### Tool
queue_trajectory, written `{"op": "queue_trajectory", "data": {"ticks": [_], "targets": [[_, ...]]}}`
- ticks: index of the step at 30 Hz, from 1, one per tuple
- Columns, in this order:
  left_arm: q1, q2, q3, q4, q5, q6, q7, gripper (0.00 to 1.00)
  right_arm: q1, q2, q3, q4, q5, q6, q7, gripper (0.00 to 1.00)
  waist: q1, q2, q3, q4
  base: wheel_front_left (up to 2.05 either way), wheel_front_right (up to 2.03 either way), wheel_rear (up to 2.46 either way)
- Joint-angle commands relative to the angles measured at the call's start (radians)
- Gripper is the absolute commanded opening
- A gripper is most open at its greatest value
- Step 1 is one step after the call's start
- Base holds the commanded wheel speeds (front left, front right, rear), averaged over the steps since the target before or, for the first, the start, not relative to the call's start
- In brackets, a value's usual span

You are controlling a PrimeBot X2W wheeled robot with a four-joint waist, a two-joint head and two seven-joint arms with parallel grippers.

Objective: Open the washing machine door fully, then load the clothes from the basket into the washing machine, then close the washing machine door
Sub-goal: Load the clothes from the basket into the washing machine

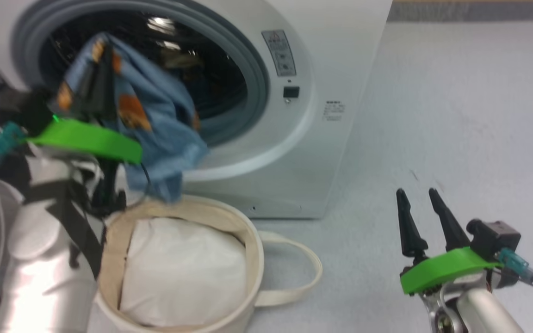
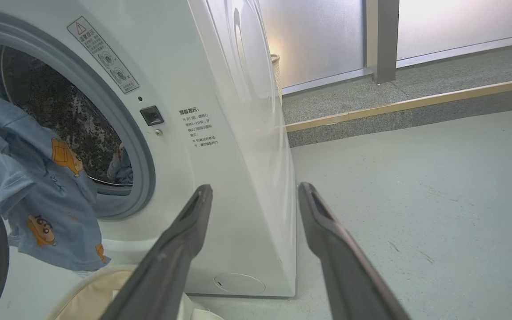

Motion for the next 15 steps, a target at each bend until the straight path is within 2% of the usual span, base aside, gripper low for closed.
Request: {"op": "queue_trajectory", "data": {"ticks": [1,8,15], "targets": [[-0.062,0.022,0.054,-0.022,0.020,-0.008,-0.009,0.00,-0.047,-0.012,0.016,-0.040,-0.011,0.000,-0.008,1.00,-0.0001,-0.0001,0.051,-0.025,0.00,0.00,0.00],[-0.173,0.042,0.108,0.137,0.078,-0.022,-0.009,0.00,-0.077,0.002,0.002,-0.066,-0.038,0.000,-0.008,1.00,-0.0001,-0.0001,0.193,-0.077,0.00,0.00,0.00],[-0.329,0.082,0.085,0.328,0.129,-0.028,-0.009,0.00,-0.103,0.029,-0.032,-0.111,-0.074,0.000,-0.008,1.00,-0.0001,-0.0001,0.346,-0.122,0.00,0.00,0.00]]}}
